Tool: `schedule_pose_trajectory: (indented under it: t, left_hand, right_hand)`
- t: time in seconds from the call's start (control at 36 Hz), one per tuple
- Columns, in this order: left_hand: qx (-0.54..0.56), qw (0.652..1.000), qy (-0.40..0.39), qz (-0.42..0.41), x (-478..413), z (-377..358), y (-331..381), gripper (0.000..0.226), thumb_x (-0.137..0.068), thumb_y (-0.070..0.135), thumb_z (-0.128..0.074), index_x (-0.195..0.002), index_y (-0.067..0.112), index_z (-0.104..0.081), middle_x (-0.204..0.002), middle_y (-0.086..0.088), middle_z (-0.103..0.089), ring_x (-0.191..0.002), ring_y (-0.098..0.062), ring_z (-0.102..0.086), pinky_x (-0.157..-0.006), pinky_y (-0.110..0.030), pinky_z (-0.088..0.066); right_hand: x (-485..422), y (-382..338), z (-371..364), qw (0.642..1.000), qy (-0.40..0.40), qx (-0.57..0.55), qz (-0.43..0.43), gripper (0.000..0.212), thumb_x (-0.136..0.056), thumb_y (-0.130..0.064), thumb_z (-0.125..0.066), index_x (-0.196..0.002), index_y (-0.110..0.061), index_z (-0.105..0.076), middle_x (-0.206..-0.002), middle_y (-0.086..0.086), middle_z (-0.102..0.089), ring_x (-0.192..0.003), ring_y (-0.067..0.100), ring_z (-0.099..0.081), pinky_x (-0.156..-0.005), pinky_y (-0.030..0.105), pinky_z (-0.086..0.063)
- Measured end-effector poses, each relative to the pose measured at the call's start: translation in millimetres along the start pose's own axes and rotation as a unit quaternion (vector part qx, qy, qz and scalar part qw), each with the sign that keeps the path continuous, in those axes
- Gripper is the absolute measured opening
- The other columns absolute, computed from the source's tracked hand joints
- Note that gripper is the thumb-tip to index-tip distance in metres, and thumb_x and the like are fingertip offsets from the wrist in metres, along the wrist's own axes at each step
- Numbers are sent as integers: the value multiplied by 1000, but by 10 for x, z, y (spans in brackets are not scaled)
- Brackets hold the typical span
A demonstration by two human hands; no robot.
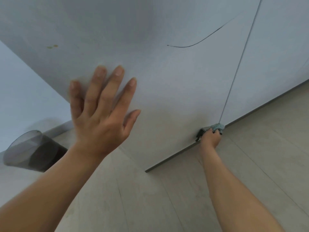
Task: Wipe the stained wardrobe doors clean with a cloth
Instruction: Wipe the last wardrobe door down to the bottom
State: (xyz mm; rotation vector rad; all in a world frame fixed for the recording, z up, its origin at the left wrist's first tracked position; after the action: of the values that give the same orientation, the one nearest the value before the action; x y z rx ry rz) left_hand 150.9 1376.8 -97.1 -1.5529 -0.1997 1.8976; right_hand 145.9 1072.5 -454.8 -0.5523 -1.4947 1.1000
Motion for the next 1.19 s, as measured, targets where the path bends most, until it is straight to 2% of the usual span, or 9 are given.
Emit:
schedule_pose_trajectory:
  t: [0.22,0.31,0.58,0.72,0.81,0.89,1.0,1.08,1.19]
  left_hand:
    - [-3,1000,-3,5,-13,4,14,65,-94,50,-70,-149,16,-59,-155,-12,-51,-148,-37,-36,-128,-51,-7]
    - [-2,1000,-5,4,-32,11,8,64,-95,50,-70,-148,17,-59,-154,-13,-52,-147,-38,-37,-128,-50,-6]
    - [4,1000,3,15,-50,11,20,61,-95,48,-70,-147,19,-61,-154,-11,-52,-146,-36,-38,-128,-51,-8]
    - [6,1000,4,13,-38,9,4,62,-95,48,-70,-148,19,-60,-154,-11,-52,-146,-36,-38,-128,-51,-8]
    - [7,1000,5,15,-39,-1,2,63,-94,49,-70,-148,19,-59,-154,-11,-52,-147,-36,-37,-128,-51,-8]
    - [8,1000,3,17,-37,6,5,61,-94,49,-69,-148,19,-60,-155,-10,-51,-147,-35,-37,-128,-51,-8]
    - [17,1000,0,22,-36,12,-3,60,-95,48,-69,-146,19,-61,-154,-10,-52,-147,-35,-38,-127,-52,-11]
    - [19,999,3,25,-58,13,-1,59,-94,48,-70,-145,19,-63,-154,-10,-52,-146,-35,-39,-125,-53,-14]
    - [28,999,0,28,-62,10,-1,58,-94,47,-70,-145,20,-63,-154,-9,-52,-146,-34,-39,-123,-54,-16]
  right_hand:
    - [702,838,-374,982,-137,89,-93,19,-102,-4,-40,-105,-3,-59,-100,11,-59,-91,27,-57,-78,33,-42]
    - [677,752,-282,975,-171,137,-48,16,-102,-9,-45,-105,-4,-59,-109,17,-65,-92,27,-59,-79,33,-46]
    - [158,-31,17,994,-66,84,-21,39,-107,-13,-38,-139,6,-47,-143,20,-53,-126,36,-54,-100,36,-43]
    - [766,321,-207,982,-119,129,-64,36,-105,-6,-38,-136,8,-49,-136,21,-57,-123,37,-56,-84,32,-43]
    - [1134,630,-405,965,-197,163,-61,32,-104,-6,-39,-130,6,-54,-129,18,-60,-106,30,-63,-65,22,-45]
    - [1260,1068,-565,939,-279,162,-118,21,-102,-1,-39,-112,-4,-57,-129,20,-62,-94,24,-59,-74,27,-44]
    - [1081,999,-333,963,-219,140,-72,19,-98,-4,-45,-106,-4,-62,-116,18,-68,-91,28,-63,-84,42,-55]
    - [981,759,-141,975,-150,160,-34,24,-100,-2,-44,-120,2,-57,-121,12,-62,-105,31,-60,-84,35,-47]
    - [1095,727,-358,964,-170,206,14,28,-95,2,-47,-121,6,-55,-126,20,-63,-111,35,-61,-89,34,-47]
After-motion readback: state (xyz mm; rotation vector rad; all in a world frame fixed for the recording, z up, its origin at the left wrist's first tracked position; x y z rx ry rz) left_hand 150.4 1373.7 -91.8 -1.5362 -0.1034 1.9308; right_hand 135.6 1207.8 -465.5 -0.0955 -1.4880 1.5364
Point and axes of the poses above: each hand's wrist, its own x-axis away from the middle knuckle, its own z-axis out of the back of the hand, y = z × x, the point moved 8 cm from there along -x, towards the middle knuckle
